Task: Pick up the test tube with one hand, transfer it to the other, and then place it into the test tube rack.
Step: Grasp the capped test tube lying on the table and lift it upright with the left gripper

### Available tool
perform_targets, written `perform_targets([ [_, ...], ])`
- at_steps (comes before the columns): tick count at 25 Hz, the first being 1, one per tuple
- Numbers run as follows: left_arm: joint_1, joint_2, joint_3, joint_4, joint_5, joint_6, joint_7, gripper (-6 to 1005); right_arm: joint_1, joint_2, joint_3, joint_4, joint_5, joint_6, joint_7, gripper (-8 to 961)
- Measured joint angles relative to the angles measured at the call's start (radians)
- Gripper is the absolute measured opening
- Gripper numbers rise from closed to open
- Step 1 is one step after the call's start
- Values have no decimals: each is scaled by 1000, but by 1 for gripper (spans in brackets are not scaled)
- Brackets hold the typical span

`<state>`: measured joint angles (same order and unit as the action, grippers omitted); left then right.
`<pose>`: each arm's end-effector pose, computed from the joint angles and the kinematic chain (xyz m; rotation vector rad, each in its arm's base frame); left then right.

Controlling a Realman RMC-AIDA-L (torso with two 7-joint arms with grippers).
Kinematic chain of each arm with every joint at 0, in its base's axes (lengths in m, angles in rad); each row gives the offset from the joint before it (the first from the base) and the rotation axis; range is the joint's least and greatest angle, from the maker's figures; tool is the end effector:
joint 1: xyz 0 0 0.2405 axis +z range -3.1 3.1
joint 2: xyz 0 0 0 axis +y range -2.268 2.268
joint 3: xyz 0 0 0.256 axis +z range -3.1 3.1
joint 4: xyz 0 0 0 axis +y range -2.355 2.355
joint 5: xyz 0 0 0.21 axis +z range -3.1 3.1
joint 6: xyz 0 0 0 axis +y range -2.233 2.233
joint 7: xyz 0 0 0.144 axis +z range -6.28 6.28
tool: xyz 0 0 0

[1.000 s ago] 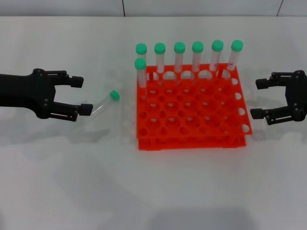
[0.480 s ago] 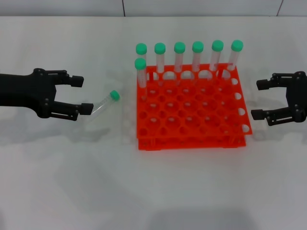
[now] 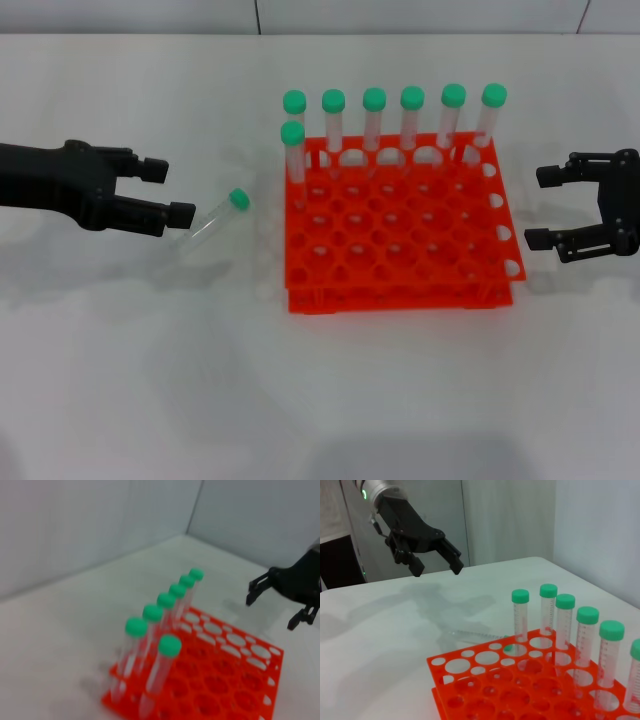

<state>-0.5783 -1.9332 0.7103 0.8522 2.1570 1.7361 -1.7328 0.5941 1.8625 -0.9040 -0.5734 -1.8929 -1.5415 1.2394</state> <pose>-0.2592 0.3453 0.0759 -2.8301 -0.7917 -0.3857 0.2700 0.3582 0.0514 -2.8314 0.2745 0.4494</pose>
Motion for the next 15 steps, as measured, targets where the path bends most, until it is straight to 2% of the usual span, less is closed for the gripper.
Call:
perform_targets([
  [4, -13, -10, 1, 68, 58, 52, -167, 872, -6, 7, -1, -18, 0, -5, -1, 856],
  [12, -81, 7, 11, 167, 233, 74, -447, 871, -8, 9, -3, -23, 0, -9, -5, 855],
  [15, -119, 11, 71, 177, 334, 58, -531, 870, -8, 13, -3, -23, 0, -9, -13, 855],
])
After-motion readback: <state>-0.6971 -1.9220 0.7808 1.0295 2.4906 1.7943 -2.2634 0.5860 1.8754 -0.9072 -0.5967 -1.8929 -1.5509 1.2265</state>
